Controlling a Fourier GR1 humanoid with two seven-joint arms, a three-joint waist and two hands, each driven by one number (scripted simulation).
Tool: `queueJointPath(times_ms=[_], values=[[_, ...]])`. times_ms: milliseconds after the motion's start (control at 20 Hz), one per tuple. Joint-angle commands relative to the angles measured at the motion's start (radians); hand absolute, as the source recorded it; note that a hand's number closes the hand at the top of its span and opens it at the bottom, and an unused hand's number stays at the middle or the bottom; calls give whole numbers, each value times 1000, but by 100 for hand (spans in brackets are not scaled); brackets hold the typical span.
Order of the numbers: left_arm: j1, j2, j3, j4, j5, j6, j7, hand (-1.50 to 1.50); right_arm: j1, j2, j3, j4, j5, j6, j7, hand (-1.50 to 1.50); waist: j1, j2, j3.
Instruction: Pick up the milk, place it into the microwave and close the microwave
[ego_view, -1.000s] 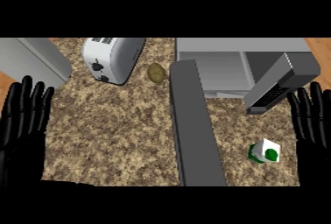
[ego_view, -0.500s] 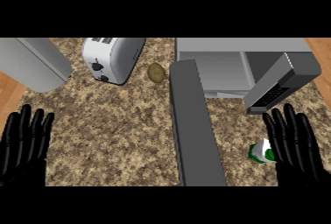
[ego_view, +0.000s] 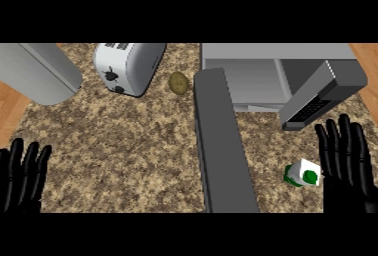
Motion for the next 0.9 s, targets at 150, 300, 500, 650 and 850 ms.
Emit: queueJointPath(times_ms=[150,300,500,650,850], values=[[31,-17,-12,7,-7,-25,-43,-150,-17,3,-106,184,-59,-13,-128,-150,-1,1,1],[87,2,50,-23,59,-64,-49,-150,82,-2,-90,129,-70,12,-138,-150,-2,0,0],[179,-3,34,-17,62,-118,-129,-150,34,-21,-199,317,-134,41,-240,-150,3,0,1],[128,-21,16,-24,28,-73,-69,-150,118,2,-189,309,-128,36,-295,-150,-5,0,1],[185,-20,1,-87,25,-96,-69,-150,44,-32,-292,462,-184,69,-360,-150,0,0,1]])
